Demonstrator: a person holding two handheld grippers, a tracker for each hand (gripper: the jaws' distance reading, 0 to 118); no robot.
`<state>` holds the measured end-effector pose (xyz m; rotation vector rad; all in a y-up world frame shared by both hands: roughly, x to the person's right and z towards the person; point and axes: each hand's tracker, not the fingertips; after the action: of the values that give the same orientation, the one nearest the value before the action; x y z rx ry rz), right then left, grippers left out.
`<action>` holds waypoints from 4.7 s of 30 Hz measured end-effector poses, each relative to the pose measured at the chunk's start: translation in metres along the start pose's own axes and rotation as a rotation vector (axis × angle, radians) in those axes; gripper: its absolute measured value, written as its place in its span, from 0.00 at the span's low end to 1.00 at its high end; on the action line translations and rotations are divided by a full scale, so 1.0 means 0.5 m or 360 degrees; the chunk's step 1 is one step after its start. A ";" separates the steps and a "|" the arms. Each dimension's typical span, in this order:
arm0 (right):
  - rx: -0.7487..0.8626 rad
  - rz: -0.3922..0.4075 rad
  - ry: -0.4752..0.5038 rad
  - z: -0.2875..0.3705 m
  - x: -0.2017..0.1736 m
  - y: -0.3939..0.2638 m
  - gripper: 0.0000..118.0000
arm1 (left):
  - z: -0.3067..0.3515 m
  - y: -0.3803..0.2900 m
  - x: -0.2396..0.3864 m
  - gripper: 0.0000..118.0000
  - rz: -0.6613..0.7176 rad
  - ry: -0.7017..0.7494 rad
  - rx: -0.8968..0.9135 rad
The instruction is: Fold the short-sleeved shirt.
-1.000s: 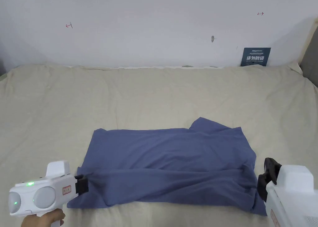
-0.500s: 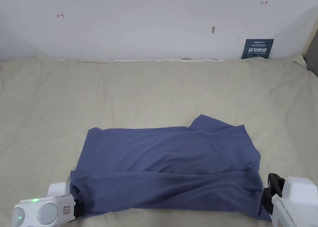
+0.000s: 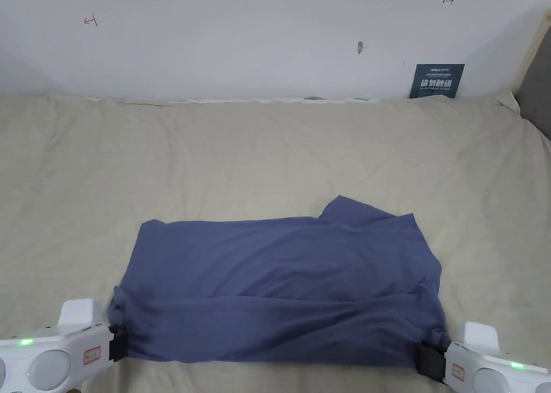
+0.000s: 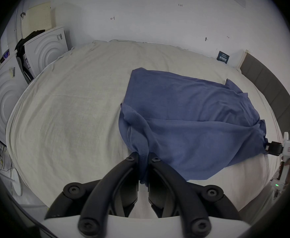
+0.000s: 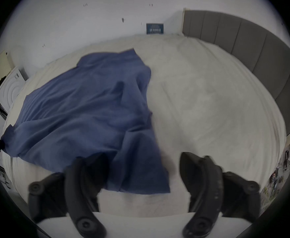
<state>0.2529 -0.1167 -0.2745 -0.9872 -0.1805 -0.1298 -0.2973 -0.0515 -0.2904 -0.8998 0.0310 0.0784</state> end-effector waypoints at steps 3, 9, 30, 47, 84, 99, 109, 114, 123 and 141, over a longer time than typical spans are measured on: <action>0.0032 0.0022 0.0000 0.032 -0.031 -0.011 0.57 | -0.002 -0.002 0.000 0.08 0.0006 0.0014 -0.0011; 0.0172 0.0185 0.0048 0.077 -0.031 -0.004 0.10 | 0.006 -0.017 -0.009 0.08 0.0063 0.0028 -0.0007; 0.0034 0.0003 0.0127 0.136 0.056 -0.170 0.12 | 0.056 -0.184 -0.030 0.17 0.0231 0.0070 -0.0225; 0.0998 0.0214 0.0089 0.452 -0.071 0.010 0.86 | 0.346 0.000 0.152 0.93 0.0043 0.0001 0.0942; 0.1088 0.0388 0.0053 0.251 -0.187 0.237 0.02 | -0.238 0.332 -0.001 0.77 0.0048 -0.0003 -0.0012; 0.0700 0.0157 0.0058 0.085 -0.094 0.318 0.08 | -0.306 0.289 0.039 0.03 -0.0025 -0.0015 -0.0154; 0.0124 0.0058 0.0037 -0.164 -0.045 0.415 0.91 | -0.178 0.304 0.041 0.03 -0.0108 -0.0086 0.0109; -0.0059 0.0157 -0.0037 -0.242 -0.062 0.403 0.42 | -0.153 0.310 0.039 0.03 -0.0111 -0.0115 0.0140; 0.0198 0.0346 0.0002 -0.087 -0.107 0.365 0.05 | -0.134 0.283 0.033 0.03 -0.0049 -0.0060 0.0162; 0.0489 0.0255 0.0309 0.319 0.030 0.078 0.06 | 0.118 0.038 -0.040 0.03 0.0167 -0.0055 0.0198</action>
<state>0.2603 0.0379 -0.2172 -0.6750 0.0567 -0.0484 -0.3193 0.0052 -0.2675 -0.7718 0.0502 0.1877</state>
